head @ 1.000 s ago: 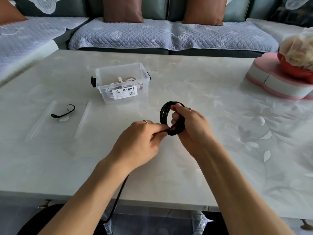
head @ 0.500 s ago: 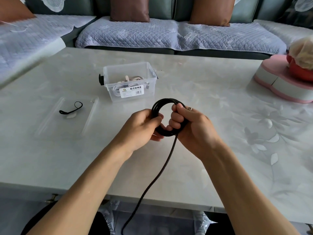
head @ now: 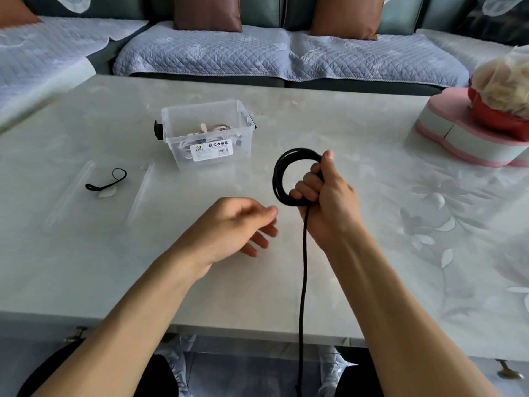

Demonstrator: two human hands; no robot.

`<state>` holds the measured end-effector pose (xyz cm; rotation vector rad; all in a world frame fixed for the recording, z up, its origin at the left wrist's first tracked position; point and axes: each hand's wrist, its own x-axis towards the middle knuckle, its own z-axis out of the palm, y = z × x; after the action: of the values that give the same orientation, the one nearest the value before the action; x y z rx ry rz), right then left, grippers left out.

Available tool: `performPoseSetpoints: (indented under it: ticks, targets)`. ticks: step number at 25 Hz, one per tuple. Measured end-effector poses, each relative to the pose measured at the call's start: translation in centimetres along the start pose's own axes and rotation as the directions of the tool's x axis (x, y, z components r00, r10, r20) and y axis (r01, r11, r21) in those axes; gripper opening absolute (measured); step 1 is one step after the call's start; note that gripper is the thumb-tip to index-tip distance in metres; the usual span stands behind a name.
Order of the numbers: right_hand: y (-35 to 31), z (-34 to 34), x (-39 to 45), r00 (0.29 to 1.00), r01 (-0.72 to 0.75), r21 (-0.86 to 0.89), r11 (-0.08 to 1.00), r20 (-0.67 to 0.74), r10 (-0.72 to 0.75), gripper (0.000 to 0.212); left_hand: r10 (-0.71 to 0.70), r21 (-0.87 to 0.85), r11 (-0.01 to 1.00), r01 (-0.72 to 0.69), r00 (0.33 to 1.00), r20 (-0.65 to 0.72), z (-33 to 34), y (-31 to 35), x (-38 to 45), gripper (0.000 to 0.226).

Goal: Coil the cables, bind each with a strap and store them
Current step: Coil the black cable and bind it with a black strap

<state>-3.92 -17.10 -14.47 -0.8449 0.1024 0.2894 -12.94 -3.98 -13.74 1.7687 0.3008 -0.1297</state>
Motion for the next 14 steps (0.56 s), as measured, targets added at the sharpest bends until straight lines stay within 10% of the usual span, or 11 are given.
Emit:
performPoseSetpoints:
  ticks: [5,14]
  targets:
    - [-0.3,-0.1,0.4,0.99,0.104,0.062,0.993,-0.102,-0.097,0.036,-0.025,0.192,0.981,-0.025,0.968,0.25,1.4,0.1,-1.0,0.025]
    - [-1.1,-1.0,1.0,0.984,0.133,0.063,0.989,-0.129,-0.124,0.034,-0.01,0.199,0.979,-0.031,0.98,0.198,1.6,-0.2,-0.6,0.014]
